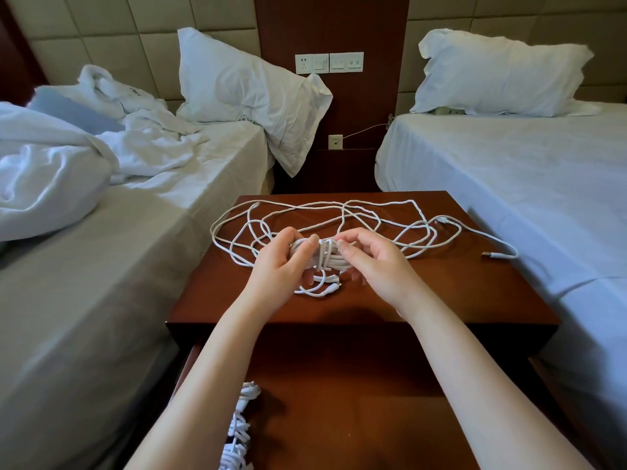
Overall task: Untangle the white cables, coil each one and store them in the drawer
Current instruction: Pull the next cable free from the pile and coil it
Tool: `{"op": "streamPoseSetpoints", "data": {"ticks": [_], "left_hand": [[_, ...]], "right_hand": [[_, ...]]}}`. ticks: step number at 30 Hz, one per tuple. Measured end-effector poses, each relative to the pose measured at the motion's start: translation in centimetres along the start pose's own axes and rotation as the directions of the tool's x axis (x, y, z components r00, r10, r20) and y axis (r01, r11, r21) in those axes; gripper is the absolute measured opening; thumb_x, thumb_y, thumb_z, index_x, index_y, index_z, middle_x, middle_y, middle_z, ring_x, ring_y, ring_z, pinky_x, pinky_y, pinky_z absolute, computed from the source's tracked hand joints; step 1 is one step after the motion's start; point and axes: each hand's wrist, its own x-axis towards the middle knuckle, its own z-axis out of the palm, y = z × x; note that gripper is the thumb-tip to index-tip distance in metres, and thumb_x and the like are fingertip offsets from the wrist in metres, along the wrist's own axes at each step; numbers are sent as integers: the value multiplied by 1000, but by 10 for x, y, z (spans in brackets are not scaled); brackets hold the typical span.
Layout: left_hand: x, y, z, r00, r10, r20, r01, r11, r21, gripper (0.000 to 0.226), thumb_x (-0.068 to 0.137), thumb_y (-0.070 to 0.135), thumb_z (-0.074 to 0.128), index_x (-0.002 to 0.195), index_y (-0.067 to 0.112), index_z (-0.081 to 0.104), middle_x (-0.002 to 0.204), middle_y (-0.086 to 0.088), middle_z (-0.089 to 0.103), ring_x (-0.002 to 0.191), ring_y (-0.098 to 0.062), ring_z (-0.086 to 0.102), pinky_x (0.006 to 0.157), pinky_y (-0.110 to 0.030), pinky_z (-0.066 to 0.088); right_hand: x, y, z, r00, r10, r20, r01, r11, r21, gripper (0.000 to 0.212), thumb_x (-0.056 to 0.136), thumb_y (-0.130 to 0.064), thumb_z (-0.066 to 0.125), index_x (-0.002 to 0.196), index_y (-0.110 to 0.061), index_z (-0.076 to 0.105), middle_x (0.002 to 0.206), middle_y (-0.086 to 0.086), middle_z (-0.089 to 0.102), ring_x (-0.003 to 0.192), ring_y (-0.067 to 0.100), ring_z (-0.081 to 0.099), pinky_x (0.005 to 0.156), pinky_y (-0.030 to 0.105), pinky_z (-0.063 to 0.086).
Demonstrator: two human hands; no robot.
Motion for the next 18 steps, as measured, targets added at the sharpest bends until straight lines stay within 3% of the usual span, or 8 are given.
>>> {"op": "streamPoseSetpoints", "data": {"ticks": [5,8,10,14,18], "left_hand": [[-14,-1,-4,1000,17,-20,-16,997,76,30,101,27,41,81,7,52,53,-2,54,46,-6,47,50,-20,39],[-34,-3,-11,1000,16,-18,-14,996,90,34,102,26,39,74,11,49,49,1,52,48,-10,48,55,-26,40],[-50,-10,-17,1000,3,-9,-2,995,96,36,102,26,40,74,6,50,48,1,51,47,-10,47,55,-28,39],[-82,-21,-22,996,-79,37,74,990,117,40,102,28,39,80,-3,52,49,-2,53,46,-10,46,54,-25,36],[-106,-28,-30,987,-157,-16,156,959,237,42,101,36,38,83,4,60,69,-1,60,63,-12,54,61,-26,44]], "right_hand": [[-9,-10,3,997,-60,58,64,995,-74,22,94,-38,58,113,-32,65,106,-18,63,105,4,56,95,30,47],[-23,-13,11,991,-51,126,70,986,-150,26,91,-41,61,116,-34,64,127,-13,59,121,7,50,101,33,43],[-37,-14,18,986,-29,165,59,983,-176,28,90,-41,63,117,-35,63,128,-12,58,117,5,50,94,27,43],[-68,-14,36,983,1,183,38,977,-210,20,88,-37,66,108,-32,64,100,-18,62,87,-8,55,68,7,39],[-90,-2,53,967,118,226,-53,960,-276,12,89,-37,63,99,-31,66,95,-12,65,86,3,59,70,18,47]]}}
